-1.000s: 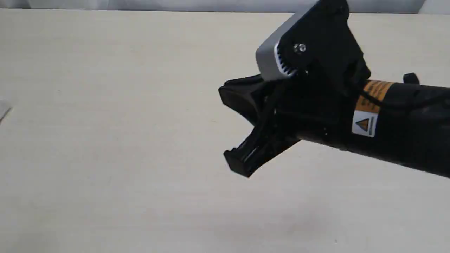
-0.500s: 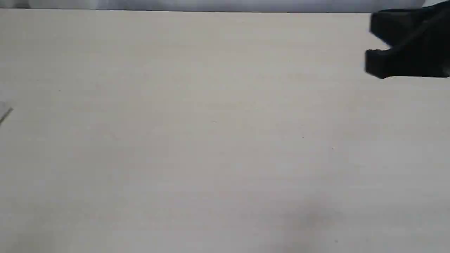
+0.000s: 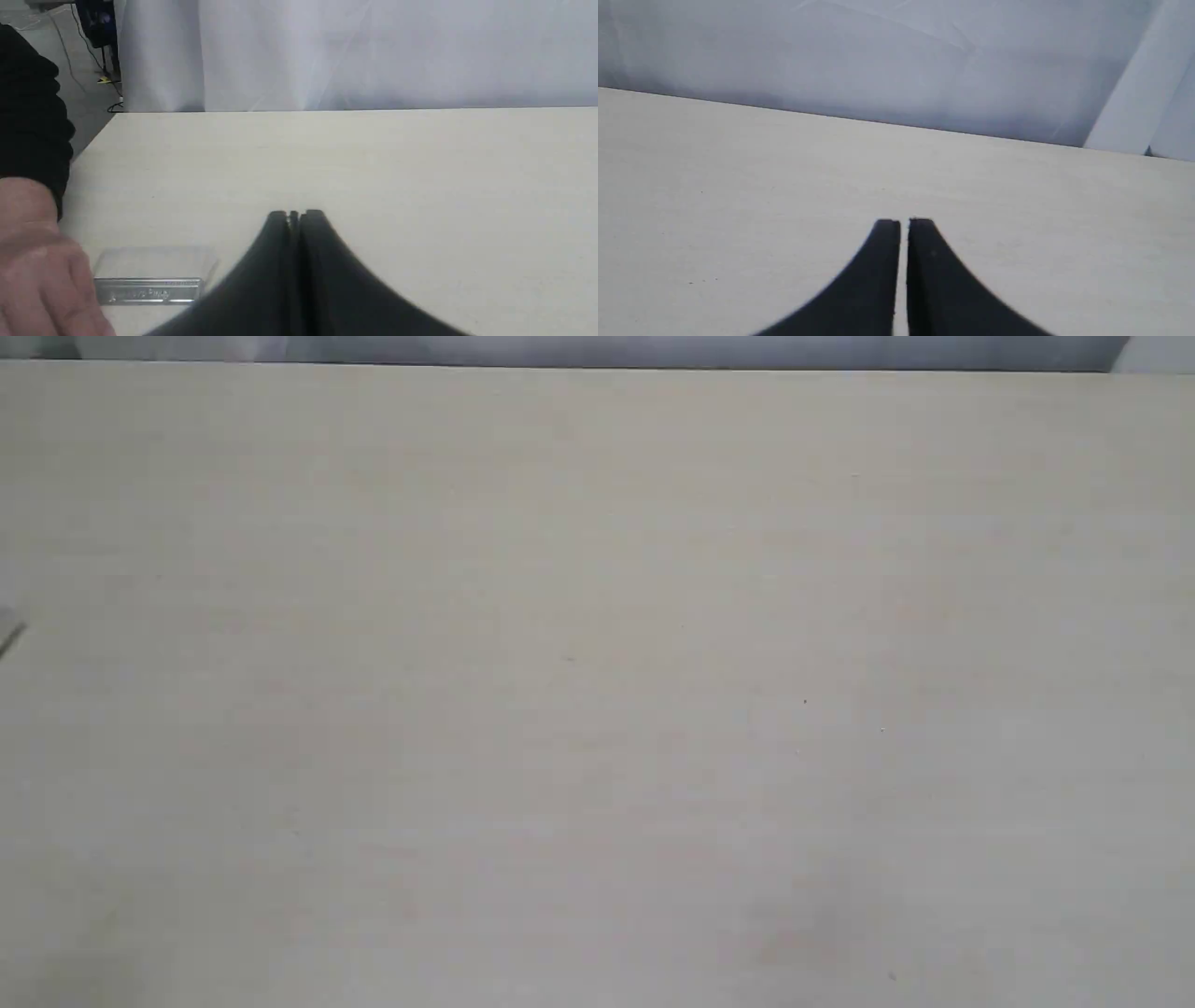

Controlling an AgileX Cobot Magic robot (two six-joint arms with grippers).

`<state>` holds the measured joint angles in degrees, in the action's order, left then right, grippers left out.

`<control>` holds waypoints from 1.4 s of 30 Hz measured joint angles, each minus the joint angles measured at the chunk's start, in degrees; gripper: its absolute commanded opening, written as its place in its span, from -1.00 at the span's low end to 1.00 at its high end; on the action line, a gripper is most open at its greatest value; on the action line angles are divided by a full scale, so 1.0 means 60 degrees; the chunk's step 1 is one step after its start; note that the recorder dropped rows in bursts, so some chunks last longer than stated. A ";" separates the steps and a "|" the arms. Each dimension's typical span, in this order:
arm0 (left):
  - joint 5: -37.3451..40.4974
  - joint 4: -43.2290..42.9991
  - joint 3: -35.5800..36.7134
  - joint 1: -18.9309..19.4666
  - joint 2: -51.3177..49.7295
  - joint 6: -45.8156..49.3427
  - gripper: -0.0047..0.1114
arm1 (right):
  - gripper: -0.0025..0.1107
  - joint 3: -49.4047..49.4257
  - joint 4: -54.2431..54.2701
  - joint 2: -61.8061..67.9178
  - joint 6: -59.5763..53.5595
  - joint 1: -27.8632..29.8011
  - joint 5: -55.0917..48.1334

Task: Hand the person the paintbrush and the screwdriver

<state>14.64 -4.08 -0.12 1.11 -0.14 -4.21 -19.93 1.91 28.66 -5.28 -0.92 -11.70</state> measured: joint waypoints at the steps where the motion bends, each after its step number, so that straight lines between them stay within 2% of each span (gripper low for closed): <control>1: 0.0000 0.0000 0.0000 0.0000 0.0000 0.0000 -0.92 | -0.88 0.0223 0.0000 -0.0309 0.0000 0.0077 -0.0025; 10: 0.0000 0.0000 0.0000 0.0000 0.0000 0.0000 -0.92 | -0.88 0.1496 0.0000 -0.2130 -0.0006 0.0315 -0.0070; 26: 0.0000 0.0000 0.0000 0.0000 0.0000 0.0000 -0.92 | -0.88 0.1556 0.0000 -0.2493 0.0014 0.0315 -0.0070; 30: 0.0000 0.0000 0.0000 0.0000 0.0000 0.0000 -0.92 | -0.88 0.1556 -0.0266 -0.2975 0.0500 0.0315 -0.0090; 42: 0.0000 0.0000 0.0000 0.0000 0.0000 0.0000 -0.92 | -0.88 0.1606 -0.0539 -0.3564 0.0879 0.0315 -0.1019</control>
<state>14.64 -4.08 -0.12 1.11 -0.14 -4.21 -10.29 -1.32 7.28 0.00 0.97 -17.81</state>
